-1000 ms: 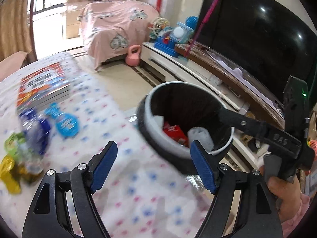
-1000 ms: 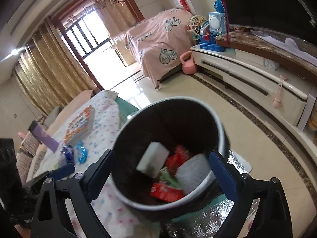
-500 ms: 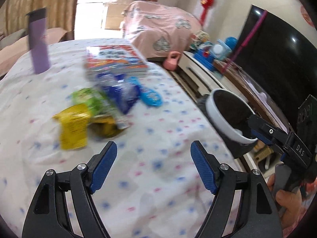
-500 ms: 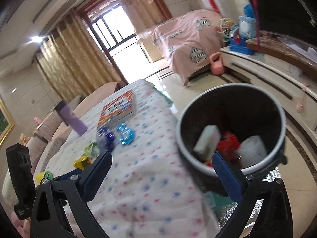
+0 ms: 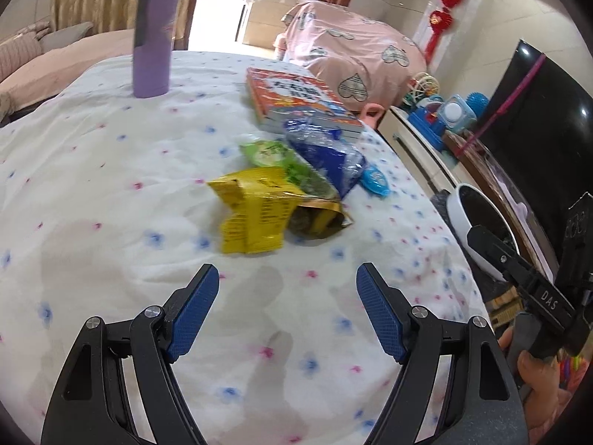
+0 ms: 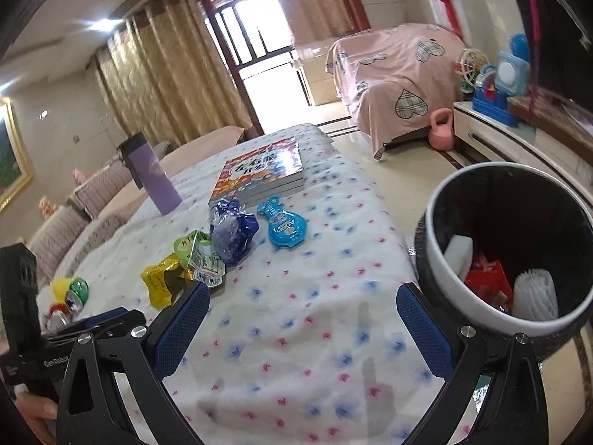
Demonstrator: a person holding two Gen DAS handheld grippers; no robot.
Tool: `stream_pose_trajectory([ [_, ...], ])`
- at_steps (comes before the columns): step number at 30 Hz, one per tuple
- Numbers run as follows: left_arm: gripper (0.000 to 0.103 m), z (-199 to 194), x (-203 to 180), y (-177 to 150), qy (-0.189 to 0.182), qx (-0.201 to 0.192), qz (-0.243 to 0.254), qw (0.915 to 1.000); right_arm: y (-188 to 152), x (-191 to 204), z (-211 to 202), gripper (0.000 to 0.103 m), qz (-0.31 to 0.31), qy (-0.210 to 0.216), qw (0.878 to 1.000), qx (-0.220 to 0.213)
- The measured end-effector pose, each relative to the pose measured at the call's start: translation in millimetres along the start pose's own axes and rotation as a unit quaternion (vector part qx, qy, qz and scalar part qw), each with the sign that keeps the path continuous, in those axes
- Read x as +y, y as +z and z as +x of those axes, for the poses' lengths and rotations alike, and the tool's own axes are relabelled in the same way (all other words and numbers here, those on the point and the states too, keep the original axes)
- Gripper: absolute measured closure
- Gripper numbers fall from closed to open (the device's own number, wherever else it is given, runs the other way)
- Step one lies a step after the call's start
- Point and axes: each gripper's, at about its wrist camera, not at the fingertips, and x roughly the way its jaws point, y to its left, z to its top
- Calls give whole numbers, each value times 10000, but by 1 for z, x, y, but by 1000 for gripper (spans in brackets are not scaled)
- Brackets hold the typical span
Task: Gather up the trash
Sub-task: 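Return both grippers to the table toward the yellow bag and blue bottle, then grasp the yellow snack bag with the left gripper while the right grasps the blue AD bottle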
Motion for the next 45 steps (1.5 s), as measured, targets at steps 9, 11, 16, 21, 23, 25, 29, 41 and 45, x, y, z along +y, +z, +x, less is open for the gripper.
stream_pose_trajectory([
  [9,24,10,12,10,169,34,-41,9998,9,9,35,3,-272,20,9987,427],
  [11,24,15,14,13,200,66,-54,9998,12,9,43,3,-328,16,9984,468],
  [16,25,28,19,20,267,173,-77,9995,23,12,65,6,-532,-2,9967,612],
  [21,25,41,22,25,292,257,-95,9992,32,14,88,12,-679,103,9944,798],
  [23,25,46,23,27,295,299,-96,9991,34,15,99,14,-728,107,9932,899],
  [25,25,50,22,29,289,313,-77,9991,37,18,113,18,-821,130,9913,1019],
  [29,33,57,23,32,270,333,-67,9991,46,21,135,24,-965,63,9881,1193],
  [41,61,47,21,30,112,243,25,9996,44,20,140,54,-1174,-284,9845,1274],
  [45,61,31,18,26,1,149,39,9999,31,11,113,54,-896,-202,9886,1192],
])
